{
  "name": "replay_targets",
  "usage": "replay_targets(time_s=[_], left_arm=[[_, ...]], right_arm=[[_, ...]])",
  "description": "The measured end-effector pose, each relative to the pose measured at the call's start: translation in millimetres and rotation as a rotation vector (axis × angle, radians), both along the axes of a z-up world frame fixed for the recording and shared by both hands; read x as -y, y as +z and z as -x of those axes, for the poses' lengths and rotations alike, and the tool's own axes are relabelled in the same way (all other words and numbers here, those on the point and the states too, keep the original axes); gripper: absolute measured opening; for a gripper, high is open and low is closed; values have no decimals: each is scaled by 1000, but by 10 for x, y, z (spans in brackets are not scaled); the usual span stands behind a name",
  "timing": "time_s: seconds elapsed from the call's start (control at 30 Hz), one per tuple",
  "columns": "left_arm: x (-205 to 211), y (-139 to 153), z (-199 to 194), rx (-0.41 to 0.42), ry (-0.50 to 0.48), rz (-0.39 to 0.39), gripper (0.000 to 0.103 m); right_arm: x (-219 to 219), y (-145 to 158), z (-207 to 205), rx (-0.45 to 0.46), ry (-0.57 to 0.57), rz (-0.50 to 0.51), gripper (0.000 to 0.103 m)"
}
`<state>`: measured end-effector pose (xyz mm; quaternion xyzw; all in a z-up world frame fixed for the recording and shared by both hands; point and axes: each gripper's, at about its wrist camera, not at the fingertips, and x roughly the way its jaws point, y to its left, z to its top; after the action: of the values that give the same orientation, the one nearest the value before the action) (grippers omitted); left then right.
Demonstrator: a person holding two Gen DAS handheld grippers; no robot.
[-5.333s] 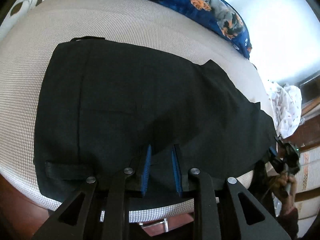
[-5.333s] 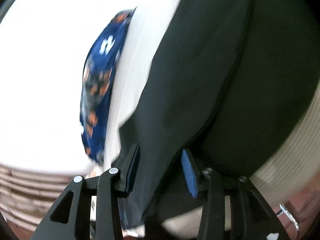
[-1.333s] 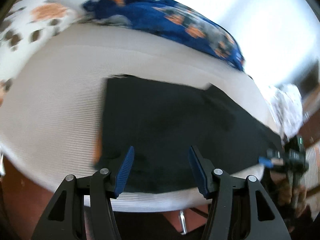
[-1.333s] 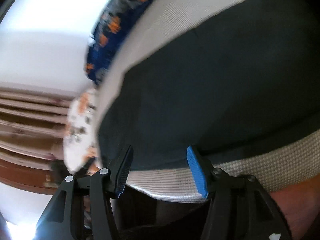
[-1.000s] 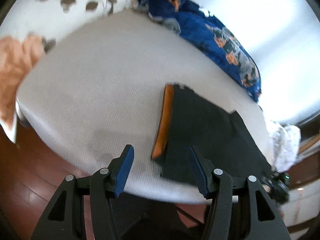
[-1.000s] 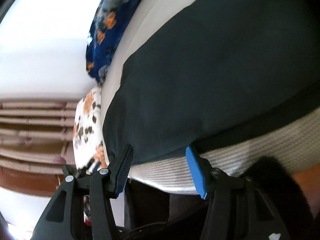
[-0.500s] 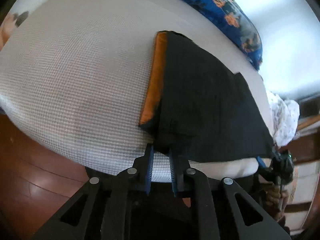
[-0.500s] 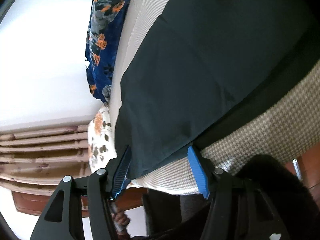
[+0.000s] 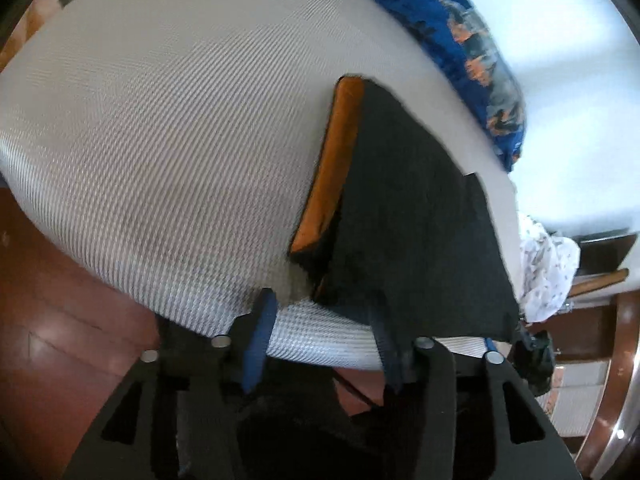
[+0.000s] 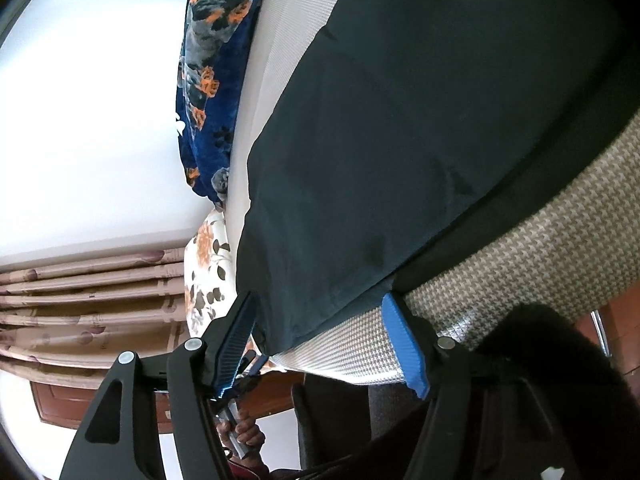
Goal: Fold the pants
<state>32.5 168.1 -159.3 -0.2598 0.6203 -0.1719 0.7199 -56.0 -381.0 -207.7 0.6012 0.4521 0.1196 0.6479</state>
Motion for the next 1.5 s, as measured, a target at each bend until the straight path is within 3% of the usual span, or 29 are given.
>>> replay_targets(time_s=[0.1, 0.2, 0.23, 0.3, 0.4, 0.53, 0.87, 1.0, 1.13, 1.23, 1.37, 1.43, 1.5], left_arm=[[2, -19, 0, -16, 13, 29, 50], [74, 23, -5, 28, 9, 82, 48], [137, 58, -2, 50, -9, 41, 22], [222, 124, 12, 88, -40, -53, 19], [224, 308, 53, 164, -25, -107, 14], [155, 550, -16, 247, 16, -119, 13], [81, 239, -56, 167, 34, -139, 13], [183, 240, -46, 184, 2, -212, 13], [208, 268, -42, 198, -15, -246, 19], [122, 384, -39, 192, 17, -280, 23], [6, 625, 19, 245, 102, -297, 34], [29, 750, 51, 299, 131, -277, 52], [173, 832, 51, 357, 129, -266, 61]], right_arm=[[-3, 1, 3, -1, -1, -4, 64], [0, 2, 2, -1, 6, 1, 65], [1, 3, 8, -1, 7, 1, 65], [-1, 11, 7, -3, 2, -5, 65], [27, 15, 27, 1, -13, -23, 65], [113, 13, 83, 10, -59, -46, 67], [178, 53, 95, 29, -85, -33, 69], [178, 31, 86, 9, -80, -26, 67], [247, 104, 156, 19, -39, -40, 69], [609, 250, 381, 57, -86, 0, 69], [1563, 341, 866, 46, -314, 94, 69], [2098, 370, 1165, 36, -458, 171, 69], [2534, 371, 1412, 17, -568, 248, 69]])
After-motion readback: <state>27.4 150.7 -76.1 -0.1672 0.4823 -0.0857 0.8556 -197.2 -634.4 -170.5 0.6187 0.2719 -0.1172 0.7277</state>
